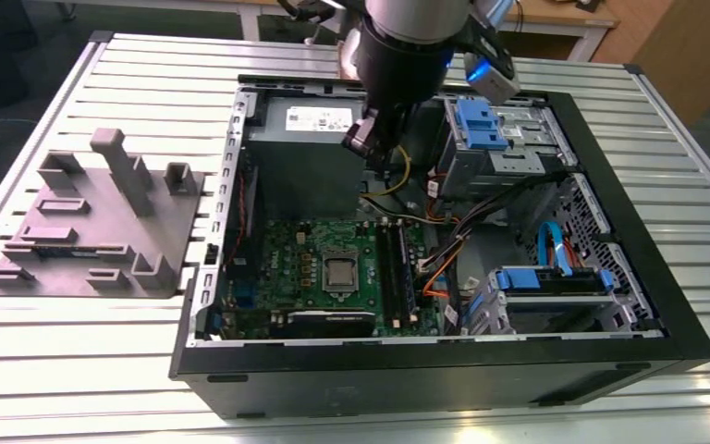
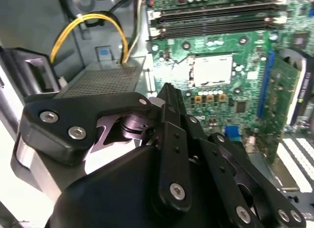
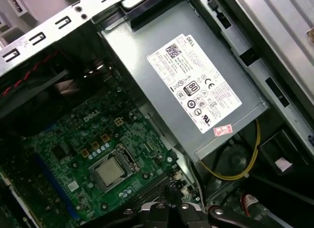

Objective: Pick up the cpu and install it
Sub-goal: 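Install the first cpu locking lever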

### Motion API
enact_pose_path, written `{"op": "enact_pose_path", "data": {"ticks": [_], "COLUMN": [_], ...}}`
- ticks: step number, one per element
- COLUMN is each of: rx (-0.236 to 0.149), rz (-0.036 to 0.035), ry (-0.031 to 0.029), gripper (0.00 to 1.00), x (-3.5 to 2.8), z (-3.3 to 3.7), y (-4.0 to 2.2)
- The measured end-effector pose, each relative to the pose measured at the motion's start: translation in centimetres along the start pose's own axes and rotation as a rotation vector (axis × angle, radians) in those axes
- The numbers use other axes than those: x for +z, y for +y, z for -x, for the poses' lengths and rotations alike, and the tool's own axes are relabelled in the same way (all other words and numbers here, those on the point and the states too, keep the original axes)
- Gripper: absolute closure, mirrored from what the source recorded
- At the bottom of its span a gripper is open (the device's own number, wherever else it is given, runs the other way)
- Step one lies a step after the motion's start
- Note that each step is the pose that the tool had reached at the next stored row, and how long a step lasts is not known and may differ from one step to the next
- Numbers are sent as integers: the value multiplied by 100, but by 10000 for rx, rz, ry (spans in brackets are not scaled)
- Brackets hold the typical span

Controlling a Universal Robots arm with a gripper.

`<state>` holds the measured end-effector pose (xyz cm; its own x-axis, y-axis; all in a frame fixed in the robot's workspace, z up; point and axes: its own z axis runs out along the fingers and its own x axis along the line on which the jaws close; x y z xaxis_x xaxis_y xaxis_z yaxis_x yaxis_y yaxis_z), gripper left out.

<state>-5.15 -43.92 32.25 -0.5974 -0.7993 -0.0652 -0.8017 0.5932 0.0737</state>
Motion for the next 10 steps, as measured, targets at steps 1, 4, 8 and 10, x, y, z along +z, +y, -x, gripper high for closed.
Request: {"op": "enact_pose_path", "data": {"ticks": [1,4,8,10], "rx": [-18,-342,-644,-647], "rz": [24,47,68,80], "ry": [-31,-5,16,-2], "gripper": [90,90,90,90], "x": [12,65,136,169], "z": [-1,-5,-4,1], "y": [-1,-6,-21,-40]}}
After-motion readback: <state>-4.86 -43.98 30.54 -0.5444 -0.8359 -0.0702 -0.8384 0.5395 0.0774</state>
